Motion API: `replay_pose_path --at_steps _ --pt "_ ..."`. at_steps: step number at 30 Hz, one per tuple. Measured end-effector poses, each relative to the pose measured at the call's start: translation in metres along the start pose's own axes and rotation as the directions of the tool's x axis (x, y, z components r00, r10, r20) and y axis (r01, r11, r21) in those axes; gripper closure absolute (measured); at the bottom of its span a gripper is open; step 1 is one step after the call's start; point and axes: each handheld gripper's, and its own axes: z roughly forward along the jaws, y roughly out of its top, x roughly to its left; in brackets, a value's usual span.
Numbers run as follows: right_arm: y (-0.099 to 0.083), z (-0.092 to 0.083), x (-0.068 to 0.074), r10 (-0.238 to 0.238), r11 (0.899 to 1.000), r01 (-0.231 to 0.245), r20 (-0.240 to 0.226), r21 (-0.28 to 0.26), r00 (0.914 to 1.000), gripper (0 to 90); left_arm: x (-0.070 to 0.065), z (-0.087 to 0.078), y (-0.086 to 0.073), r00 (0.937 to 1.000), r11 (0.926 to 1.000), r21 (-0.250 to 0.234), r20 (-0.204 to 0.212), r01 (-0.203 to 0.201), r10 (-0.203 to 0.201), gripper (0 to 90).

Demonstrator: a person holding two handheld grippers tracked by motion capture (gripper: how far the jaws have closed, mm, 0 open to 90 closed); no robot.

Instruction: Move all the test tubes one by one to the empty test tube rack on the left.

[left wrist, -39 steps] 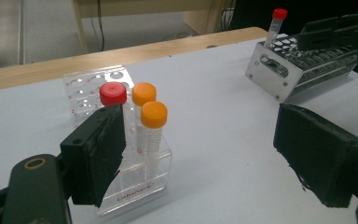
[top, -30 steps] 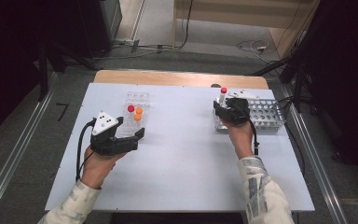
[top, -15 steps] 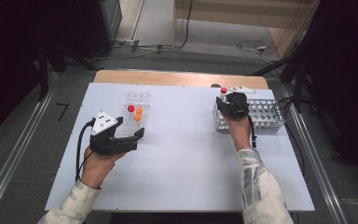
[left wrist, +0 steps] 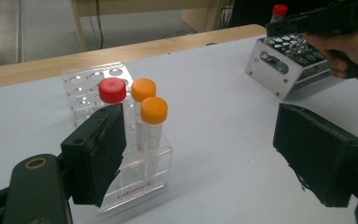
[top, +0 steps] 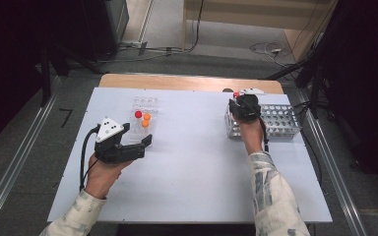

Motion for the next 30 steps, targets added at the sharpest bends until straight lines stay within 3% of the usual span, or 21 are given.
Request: replay_pose_path --at_steps 6,14,30 --pt "0.0 0.003 0.0 0.0 1.0 0.0 0.001 0.017 1.0 68.5 0.0 0.0 0.0 1.0 1.0 -0.003 0.0 0.003 -0.003 17.3" --pt "0.003 -0.001 -0.003 0.009 1.0 -0.009 0.0 -0.001 1.0 71.4 0.0 0.0 0.0 1.0 1.0 0.001 0.002 0.001 -0.001 17.3" --pt "0.029 -0.036 -0.001 -0.022 0.996 0.023 0.004 -0.084 0.9997 71.5 0.0 0.0 0.0 1.0 1.0 0.0 0.001 0.005 -0.005 17.2"
